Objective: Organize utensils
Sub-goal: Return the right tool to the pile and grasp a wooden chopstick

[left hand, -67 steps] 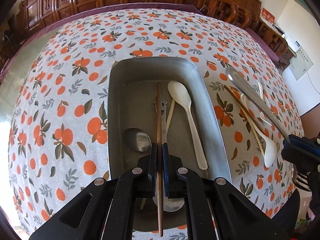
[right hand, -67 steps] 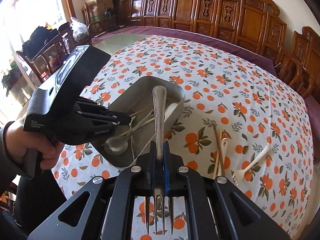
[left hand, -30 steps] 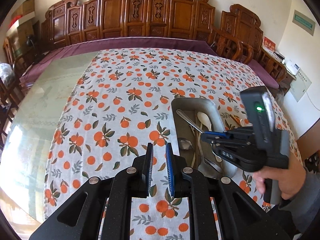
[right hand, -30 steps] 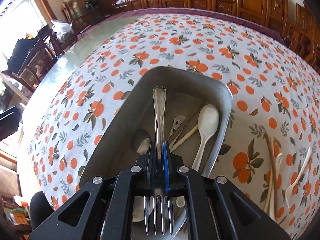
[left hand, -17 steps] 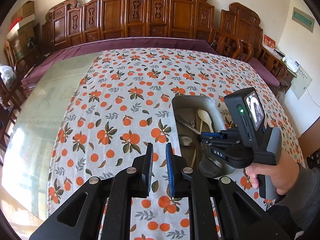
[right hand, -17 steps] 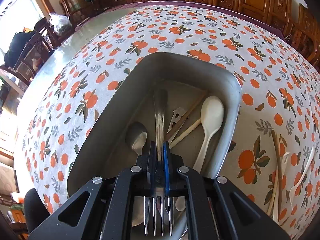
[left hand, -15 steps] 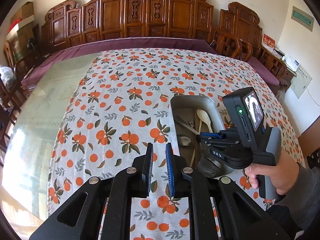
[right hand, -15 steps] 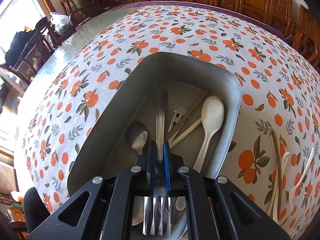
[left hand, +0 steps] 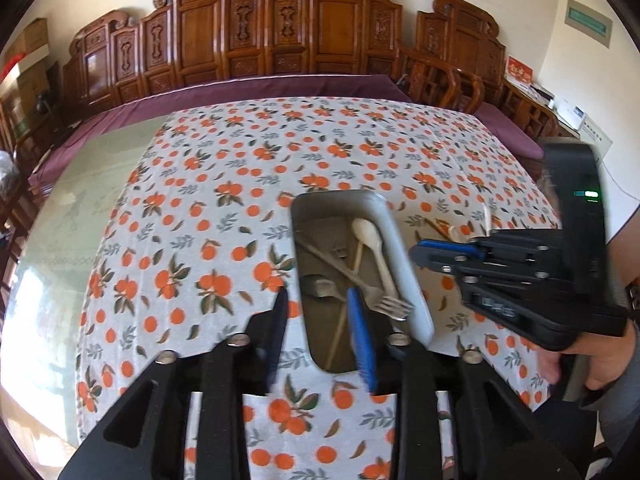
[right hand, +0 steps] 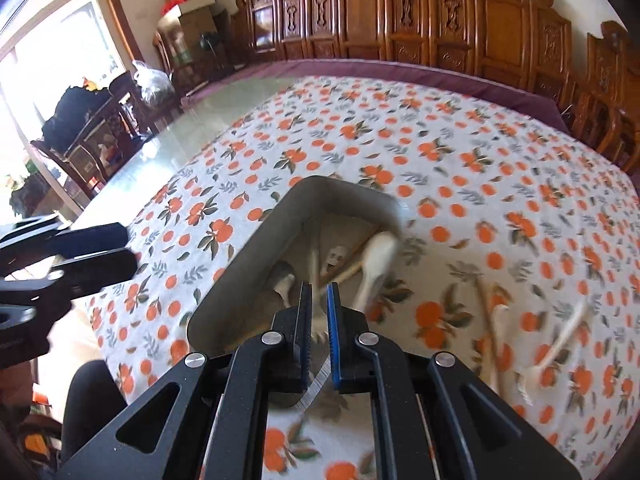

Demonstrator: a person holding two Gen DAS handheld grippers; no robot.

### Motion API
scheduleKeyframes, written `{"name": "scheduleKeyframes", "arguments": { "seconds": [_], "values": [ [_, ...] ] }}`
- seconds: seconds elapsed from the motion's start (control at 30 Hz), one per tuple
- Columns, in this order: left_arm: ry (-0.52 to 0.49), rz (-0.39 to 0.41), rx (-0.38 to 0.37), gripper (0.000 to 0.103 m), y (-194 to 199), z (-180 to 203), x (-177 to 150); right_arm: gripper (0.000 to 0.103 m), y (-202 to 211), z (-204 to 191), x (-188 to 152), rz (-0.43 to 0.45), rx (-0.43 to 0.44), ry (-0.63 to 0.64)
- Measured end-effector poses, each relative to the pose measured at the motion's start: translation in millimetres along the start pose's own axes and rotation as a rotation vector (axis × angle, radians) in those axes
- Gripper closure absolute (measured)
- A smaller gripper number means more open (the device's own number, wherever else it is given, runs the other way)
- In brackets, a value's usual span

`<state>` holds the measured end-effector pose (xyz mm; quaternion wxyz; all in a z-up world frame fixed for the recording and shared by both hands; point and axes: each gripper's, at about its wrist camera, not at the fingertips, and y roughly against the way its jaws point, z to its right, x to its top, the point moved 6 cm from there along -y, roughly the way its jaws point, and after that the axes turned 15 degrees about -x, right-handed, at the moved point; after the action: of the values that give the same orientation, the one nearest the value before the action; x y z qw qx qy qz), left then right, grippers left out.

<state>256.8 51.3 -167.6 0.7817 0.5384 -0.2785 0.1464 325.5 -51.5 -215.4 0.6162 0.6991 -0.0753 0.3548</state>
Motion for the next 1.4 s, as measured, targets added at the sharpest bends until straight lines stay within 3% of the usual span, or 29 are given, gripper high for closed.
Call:
{"name": "scheduleKeyframes", "arguments": {
  "seconds": [0.37, 0.5, 0.7, 0.93, 1.4],
  "values": [
    [-0.042, -0.011, -0.057, 0.026, -32, 50, 3, 0.094, 33, 103, -56, 0.013, -0.148, -0.022],
    [-0.049, -0.025, -0.077, 0.026, -44, 64, 1, 0.094, 26, 136, -80, -0.022, -0.181, -0.048],
    [-0.062, -0.043, -0.092, 0.026, -57, 80, -2, 0.094, 5, 153, -105, -0.084, -0.175, -0.067],
    [-0.083, -0.07, -0.097, 0.026, -67, 94, -7, 0.094, -26, 147, -115, -0.141, -0.145, -0.047],
    [-0.102, -0.099, -0.093, 0.026, -78, 105, -12, 0.092, -52, 131, -107, -0.177, -0.132, 0.069]
  ]
}}
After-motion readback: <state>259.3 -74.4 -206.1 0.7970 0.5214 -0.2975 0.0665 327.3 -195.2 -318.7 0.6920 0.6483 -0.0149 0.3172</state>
